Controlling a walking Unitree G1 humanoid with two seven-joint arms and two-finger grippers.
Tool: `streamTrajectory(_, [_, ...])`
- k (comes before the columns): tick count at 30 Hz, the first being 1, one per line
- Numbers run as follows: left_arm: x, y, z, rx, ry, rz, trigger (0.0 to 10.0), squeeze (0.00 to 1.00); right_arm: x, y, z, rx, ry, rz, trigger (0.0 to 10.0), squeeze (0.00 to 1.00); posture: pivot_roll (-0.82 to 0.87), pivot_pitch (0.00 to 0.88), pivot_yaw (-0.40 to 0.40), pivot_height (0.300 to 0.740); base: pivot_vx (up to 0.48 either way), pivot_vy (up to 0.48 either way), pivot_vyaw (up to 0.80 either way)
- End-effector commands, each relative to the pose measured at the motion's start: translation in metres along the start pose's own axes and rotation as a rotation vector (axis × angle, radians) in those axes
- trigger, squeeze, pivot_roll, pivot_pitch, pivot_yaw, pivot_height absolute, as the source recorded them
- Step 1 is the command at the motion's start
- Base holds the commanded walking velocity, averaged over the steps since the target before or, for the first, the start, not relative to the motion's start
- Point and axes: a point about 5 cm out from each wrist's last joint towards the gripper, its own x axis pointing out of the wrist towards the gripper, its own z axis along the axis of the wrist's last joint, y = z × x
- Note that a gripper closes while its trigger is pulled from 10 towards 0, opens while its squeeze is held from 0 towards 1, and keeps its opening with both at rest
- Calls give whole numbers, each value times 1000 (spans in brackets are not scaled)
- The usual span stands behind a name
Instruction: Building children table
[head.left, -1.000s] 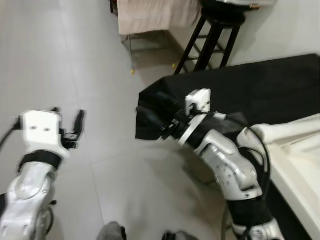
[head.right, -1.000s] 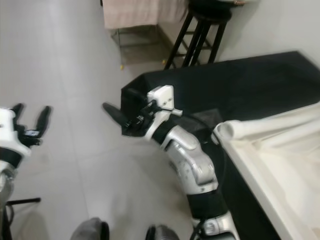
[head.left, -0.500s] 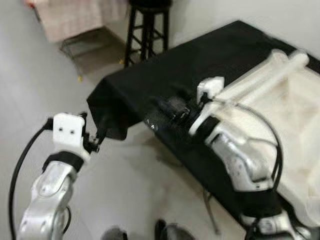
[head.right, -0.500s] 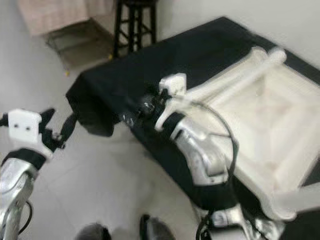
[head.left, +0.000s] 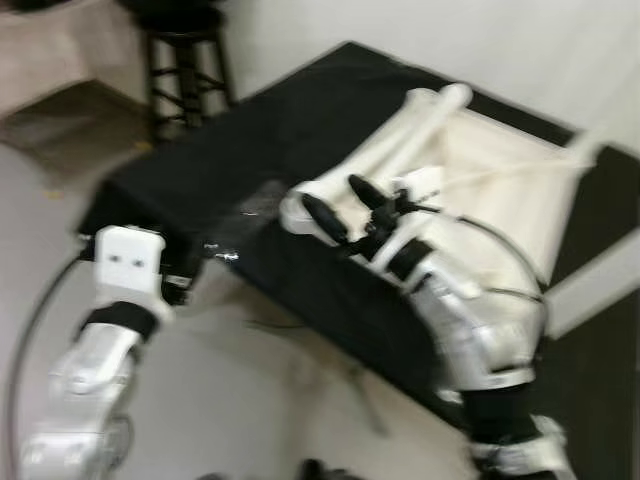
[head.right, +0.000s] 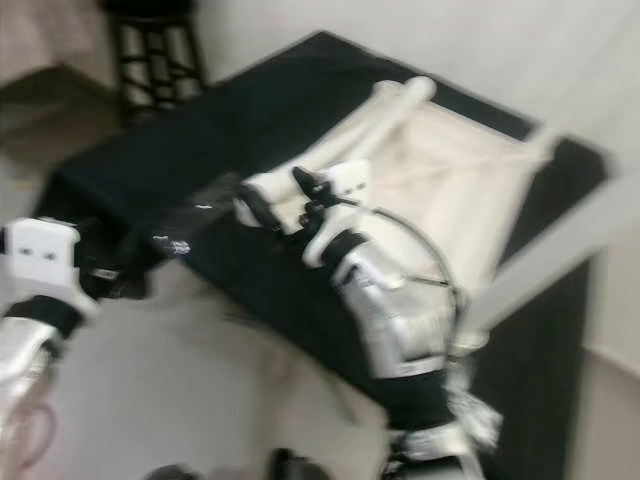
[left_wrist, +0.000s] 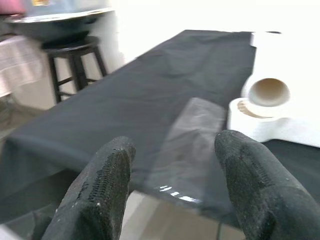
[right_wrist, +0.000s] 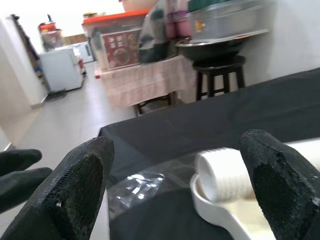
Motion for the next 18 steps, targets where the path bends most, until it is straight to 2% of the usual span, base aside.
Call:
streamTrajectory(1, [0, -4, -2, 7, 20, -13, 10000, 0, -4, -6, 0, -18, -6, -33, 10000, 0, 171, 173, -104, 740, 0, 480, 0])
streamTrajectory(12, [2, -9, -2, 20, 18, -43, 10000, 0, -4, -4, -5, -32, -9, -46, 10000, 0, 165, 170, -92, 740, 0, 480, 0])
streamTrajectory(17, [3, -7, 1, 29, 8, -42, 10000, 0, -2, -8, -10, -1, 16, -74, 10000, 0, 170, 168, -90, 740, 0, 480, -800])
streamTrajectory(18, [3, -6, 3, 43, -2, -30, 10000, 0, -2, -8, -10, 6, 15, -73, 10000, 0, 171, 167, -89, 740, 0, 0, -800])
